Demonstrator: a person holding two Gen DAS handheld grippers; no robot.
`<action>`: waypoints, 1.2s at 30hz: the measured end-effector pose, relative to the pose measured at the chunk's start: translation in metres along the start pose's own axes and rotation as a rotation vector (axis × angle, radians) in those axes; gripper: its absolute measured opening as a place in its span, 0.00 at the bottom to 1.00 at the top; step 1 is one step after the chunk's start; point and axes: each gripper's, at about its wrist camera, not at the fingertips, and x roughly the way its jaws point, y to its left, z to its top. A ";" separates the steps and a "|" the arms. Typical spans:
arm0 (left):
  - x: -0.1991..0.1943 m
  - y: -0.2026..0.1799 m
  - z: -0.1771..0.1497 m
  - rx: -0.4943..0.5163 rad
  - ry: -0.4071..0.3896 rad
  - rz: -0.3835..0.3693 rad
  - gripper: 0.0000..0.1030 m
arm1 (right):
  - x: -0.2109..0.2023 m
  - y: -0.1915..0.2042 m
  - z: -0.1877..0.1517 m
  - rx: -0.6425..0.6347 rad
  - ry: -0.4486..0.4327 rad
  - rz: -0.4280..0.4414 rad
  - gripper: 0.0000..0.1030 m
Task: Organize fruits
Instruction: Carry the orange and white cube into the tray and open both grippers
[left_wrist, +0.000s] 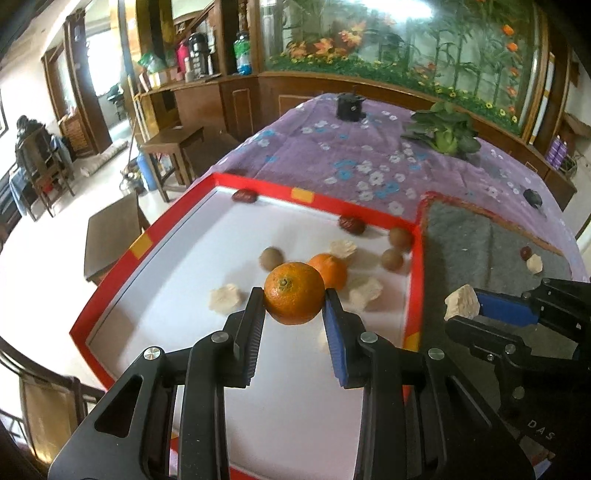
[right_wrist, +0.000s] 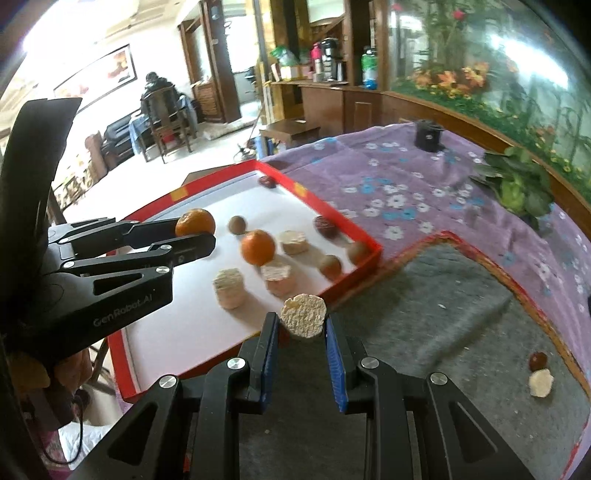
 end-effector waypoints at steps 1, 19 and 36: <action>0.001 0.004 -0.001 -0.006 0.007 0.005 0.30 | 0.002 0.002 0.001 -0.005 0.002 0.010 0.24; 0.027 0.035 -0.015 -0.062 0.077 0.022 0.30 | 0.065 0.041 0.015 -0.140 0.143 0.052 0.23; 0.029 0.031 -0.013 -0.079 0.075 0.089 0.33 | 0.046 0.032 0.010 -0.088 0.095 0.113 0.36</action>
